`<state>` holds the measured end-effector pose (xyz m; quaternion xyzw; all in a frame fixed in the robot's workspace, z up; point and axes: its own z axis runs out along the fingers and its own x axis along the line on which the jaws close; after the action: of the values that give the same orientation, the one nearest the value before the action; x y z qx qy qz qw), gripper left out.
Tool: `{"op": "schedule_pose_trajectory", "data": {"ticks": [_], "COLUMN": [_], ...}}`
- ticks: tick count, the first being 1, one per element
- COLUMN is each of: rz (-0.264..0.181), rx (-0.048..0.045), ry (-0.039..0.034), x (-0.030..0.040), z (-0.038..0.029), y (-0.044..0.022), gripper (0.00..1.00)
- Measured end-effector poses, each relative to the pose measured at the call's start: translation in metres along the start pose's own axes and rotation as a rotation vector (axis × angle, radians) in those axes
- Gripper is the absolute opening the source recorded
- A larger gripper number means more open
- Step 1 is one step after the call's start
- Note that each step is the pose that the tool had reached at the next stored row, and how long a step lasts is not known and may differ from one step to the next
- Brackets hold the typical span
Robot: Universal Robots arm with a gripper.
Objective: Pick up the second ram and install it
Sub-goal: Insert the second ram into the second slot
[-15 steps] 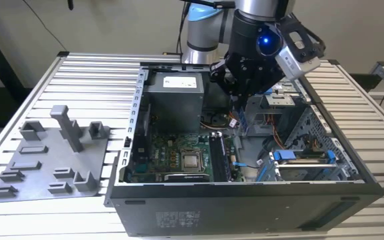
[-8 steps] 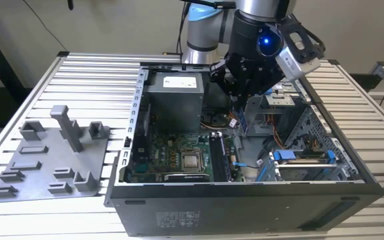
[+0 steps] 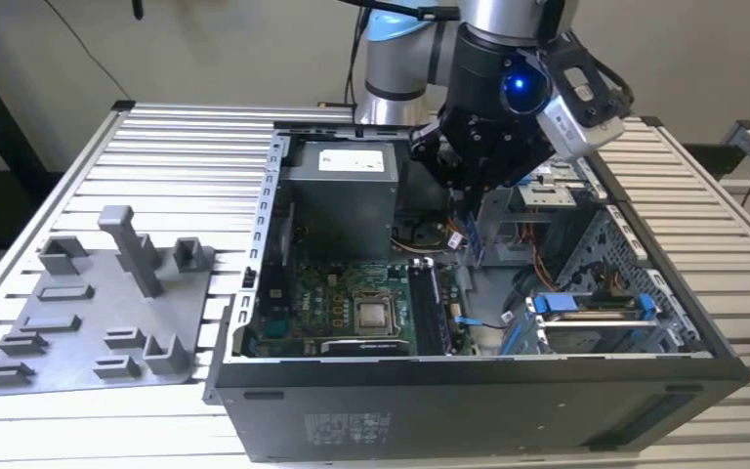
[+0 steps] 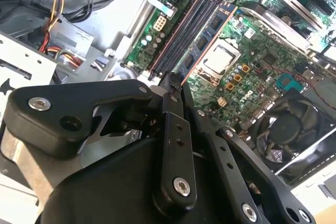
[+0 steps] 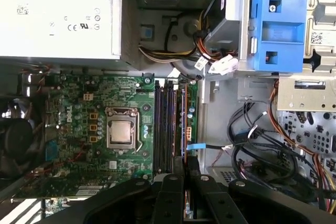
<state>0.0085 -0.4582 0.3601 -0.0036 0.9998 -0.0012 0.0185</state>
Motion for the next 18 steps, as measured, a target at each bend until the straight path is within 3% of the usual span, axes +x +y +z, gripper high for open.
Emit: {"op": "schedule_pose_trajectory", "data": {"ticks": [13,18], "rz": [0.000,0.000], "rx": [0.0000,-0.0001], "ry": [0.0006,0.0104], "x": [0.0003,-0.0004], "z": [0.0087,0.0129], "y": [0.0000,0.0000], "gripper": [0.14,0.14]}}
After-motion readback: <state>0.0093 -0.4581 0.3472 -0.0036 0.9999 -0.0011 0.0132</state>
